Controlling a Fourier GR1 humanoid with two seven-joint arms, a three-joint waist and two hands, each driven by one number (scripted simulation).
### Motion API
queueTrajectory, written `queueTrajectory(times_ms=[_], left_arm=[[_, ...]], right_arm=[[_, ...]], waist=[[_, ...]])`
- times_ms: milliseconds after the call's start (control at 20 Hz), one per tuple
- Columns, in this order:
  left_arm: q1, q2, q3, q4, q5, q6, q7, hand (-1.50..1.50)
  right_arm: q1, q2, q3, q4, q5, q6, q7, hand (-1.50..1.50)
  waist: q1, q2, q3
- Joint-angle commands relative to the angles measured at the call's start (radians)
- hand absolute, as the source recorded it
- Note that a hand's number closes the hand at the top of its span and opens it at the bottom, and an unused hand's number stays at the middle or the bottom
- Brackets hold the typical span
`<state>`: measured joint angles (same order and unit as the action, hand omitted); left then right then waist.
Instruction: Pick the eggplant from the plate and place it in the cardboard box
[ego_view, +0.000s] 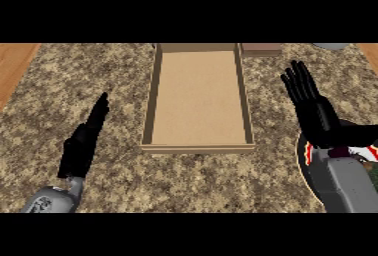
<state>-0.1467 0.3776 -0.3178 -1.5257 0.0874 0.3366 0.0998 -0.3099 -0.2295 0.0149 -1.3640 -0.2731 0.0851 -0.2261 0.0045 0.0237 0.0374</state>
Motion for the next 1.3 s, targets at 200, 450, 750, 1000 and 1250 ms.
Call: queueTrajectory(times_ms=[200,450,750,1000,1250], left_arm=[[0.051,0.193,0.164,0.104,-0.075,0.047,-0.001,0.0],[0.073,0.18,0.166,0.136,-0.055,0.037,-0.003,0.0],[0.052,0.197,0.195,0.192,-0.053,-0.013,-0.049,0.0],[0.016,0.203,0.228,0.225,-0.042,-0.042,-0.035,0.0],[0.001,0.183,0.212,0.228,-0.053,-0.049,-0.02,0.0]], right_arm=[[0.125,-0.249,-0.181,0.137,-0.146,0.215,0.08,-1.5],[0.257,-0.489,0.006,0.127,0.366,0.155,-0.12,-1.5],[0.217,-0.426,-0.172,0.519,0.152,0.364,-0.59,-1.5],[0.167,-0.584,-0.138,0.614,0.344,0.299,-0.716,-1.5],[0.058,-0.697,-0.004,0.632,0.523,0.281,-0.623,-1.5]], waist=[[-0.002,-0.018,-0.035],[-0.005,-0.008,-0.035],[0.012,-0.013,-0.033],[0.009,-0.015,-0.034],[0.027,-0.014,-0.035]])
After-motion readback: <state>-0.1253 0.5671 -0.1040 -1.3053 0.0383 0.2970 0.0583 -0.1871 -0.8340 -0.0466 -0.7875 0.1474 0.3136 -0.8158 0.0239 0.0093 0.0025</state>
